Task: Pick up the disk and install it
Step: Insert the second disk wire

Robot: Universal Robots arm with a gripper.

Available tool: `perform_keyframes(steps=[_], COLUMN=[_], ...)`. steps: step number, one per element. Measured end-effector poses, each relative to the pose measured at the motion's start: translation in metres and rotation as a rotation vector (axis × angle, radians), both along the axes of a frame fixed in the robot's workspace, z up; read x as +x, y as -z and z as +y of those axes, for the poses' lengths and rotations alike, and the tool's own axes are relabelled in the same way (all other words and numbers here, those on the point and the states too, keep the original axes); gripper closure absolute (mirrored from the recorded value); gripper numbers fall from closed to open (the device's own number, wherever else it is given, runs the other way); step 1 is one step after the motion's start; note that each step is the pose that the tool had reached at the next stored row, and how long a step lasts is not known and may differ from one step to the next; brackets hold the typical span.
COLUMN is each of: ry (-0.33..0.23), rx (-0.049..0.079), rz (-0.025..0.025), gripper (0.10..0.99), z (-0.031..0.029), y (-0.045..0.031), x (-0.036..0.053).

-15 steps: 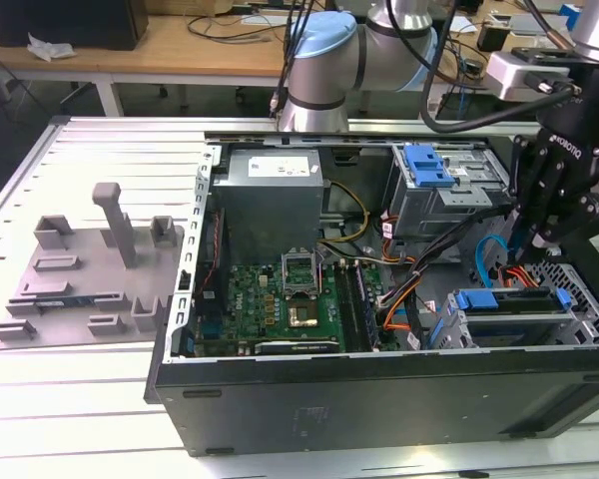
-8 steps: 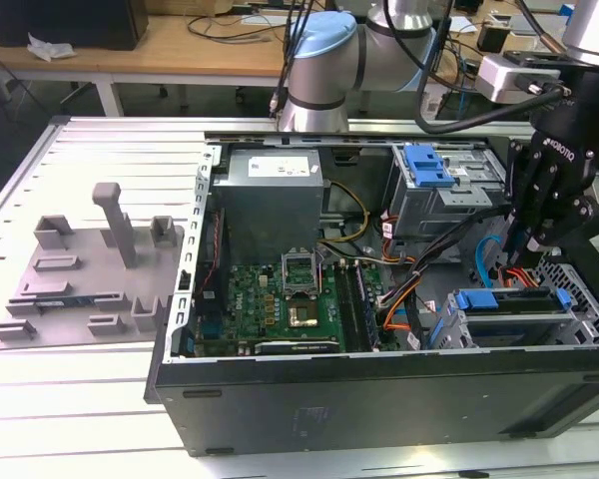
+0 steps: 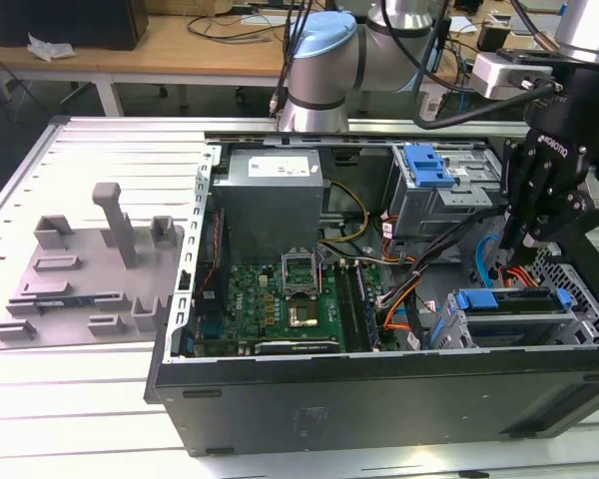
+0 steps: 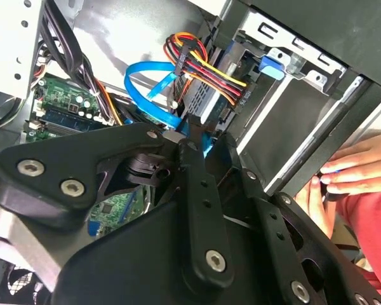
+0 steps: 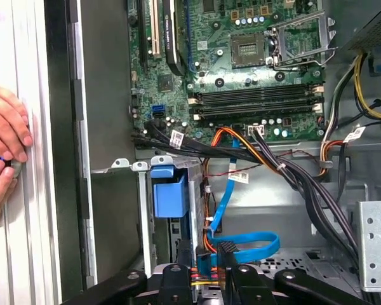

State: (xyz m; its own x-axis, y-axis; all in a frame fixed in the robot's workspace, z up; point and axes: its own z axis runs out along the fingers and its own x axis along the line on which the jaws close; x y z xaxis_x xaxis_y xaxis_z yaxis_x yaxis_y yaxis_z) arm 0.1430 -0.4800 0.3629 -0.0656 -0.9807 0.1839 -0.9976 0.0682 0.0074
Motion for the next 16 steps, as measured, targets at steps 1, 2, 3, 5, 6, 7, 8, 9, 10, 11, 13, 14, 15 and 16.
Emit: perform_keyframes(steps=[1,2,3,5,6,7,8,9,10,11,13,14,15,16], ry=[0.0,0.0,0.0,0.0,0.0,0.0,0.0,0.0,0.0,0.0,0.0,0.0,0.0,0.0], rx=[0.0,-0.001,-0.001,-0.001,-0.001,-0.001,-0.001,-0.001,-0.001,-0.001,-0.001,0.004,0.008,0.011], rz=[0.0,0.0,0.0001,0.0,0.0,0.0,0.0,0.0,0.0,0.0,0.0001,0.0,0.0,0.0], gripper=[0.78,0.796,0.925,0.925,0.925,0.925,0.925,0.925,0.925,0.925,0.925,0.925,0.925,0.925], z=[0.0001,0.0001,0.0001,0.0001,0.0001,0.0001,0.0001,0.0001,-0.0001,-0.0006,-0.0048,-0.0087,-0.0114,-0.0133], y=[0.0,0.0,0.0,0.0,0.0,0.0,0.0,0.0,0.0,0.0,0.0,0.0,0.0,0.0], x=[0.0,0.0,0.0,0.0,0.0,0.0,0.0,0.0,0.0,0.0,0.0001,0.0,0.0,0.0])
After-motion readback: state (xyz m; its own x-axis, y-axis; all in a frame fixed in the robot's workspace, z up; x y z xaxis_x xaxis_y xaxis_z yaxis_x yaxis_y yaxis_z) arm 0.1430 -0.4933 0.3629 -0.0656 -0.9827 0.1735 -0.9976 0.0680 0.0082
